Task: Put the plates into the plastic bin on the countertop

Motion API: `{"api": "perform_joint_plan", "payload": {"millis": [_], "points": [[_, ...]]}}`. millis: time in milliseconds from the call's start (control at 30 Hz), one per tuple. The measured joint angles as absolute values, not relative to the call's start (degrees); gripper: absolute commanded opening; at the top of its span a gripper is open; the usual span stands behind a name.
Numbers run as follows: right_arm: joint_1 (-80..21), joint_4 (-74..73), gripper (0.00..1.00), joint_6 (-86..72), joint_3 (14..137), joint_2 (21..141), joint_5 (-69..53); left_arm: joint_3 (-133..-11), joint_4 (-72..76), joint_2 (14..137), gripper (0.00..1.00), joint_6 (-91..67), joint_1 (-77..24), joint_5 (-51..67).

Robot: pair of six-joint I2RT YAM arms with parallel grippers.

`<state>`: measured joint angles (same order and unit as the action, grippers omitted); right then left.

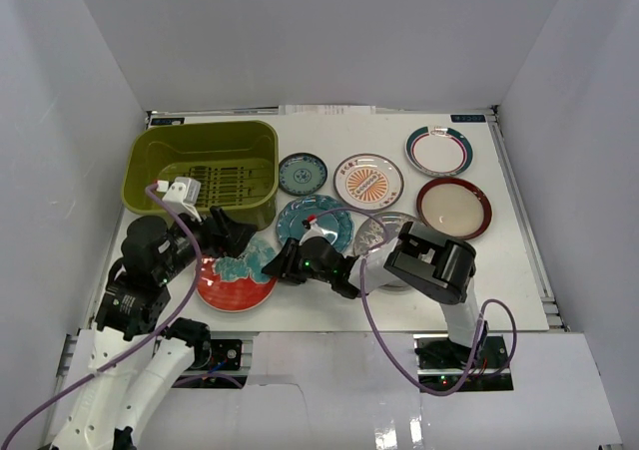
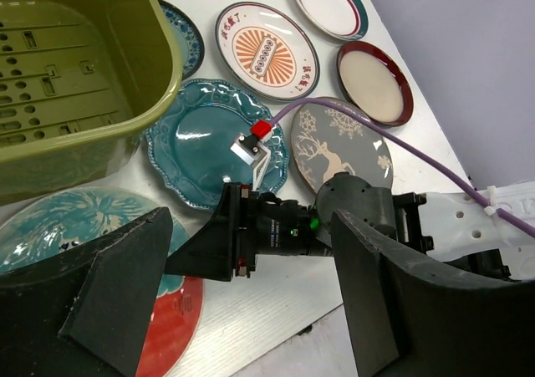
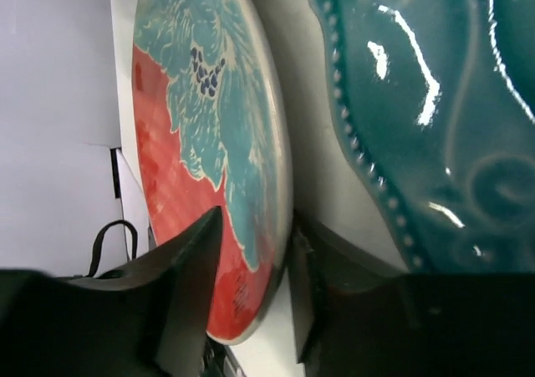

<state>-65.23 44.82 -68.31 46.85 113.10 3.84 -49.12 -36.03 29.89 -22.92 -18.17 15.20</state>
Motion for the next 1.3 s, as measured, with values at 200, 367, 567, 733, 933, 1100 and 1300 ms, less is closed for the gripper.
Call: {"api": "perform_joint_plan", "payload": {"millis": [200, 367, 567, 733, 933, 1100, 1300], "points": [[-65.2, 47.9, 0.08, -72.6, 47.1, 115.2, 3.8, -50.0, -36.0, 30.9, 0.84, -22.1, -18.2, 15.0], [-65.3, 46.3, 0.08, -70.5, 40.3, 107.4, 4.2, -52.9, -34.7, 32.2, 0.83, -21.9, -18.2, 14.2], [-64.9, 30.8, 0.08, -59.3, 33.1, 84.8, 5.5, -58.9, -33.1, 35.2, 0.79, -22.1, -18.2, 12.4], [-59.9, 20.9, 0.08, -47.2, 37.6, 69.3, 6.2, -63.2, -31.6, 36.9, 0.75, -23.1, -18.2, 8.9], [-48.3, 19.4, 0.08, -40.2, 52.1, 70.2, 5.9, -65.2, -31.3, 38.2, 0.72, -24.7, -18.2, 6.8], [-42.5, 19.8, 0.08, -38.2, 68.8, 83.8, 4.6, -66.4, -31.3, 38.2, 0.71, -24.9, -18.2, 6.2], [-42.1, 16.5, 0.08, -36.9, 98.1, 109.5, -0.4, -68.0, -30.7, 38.8, 0.72, -24.4, -18.4, 6.2]]}}
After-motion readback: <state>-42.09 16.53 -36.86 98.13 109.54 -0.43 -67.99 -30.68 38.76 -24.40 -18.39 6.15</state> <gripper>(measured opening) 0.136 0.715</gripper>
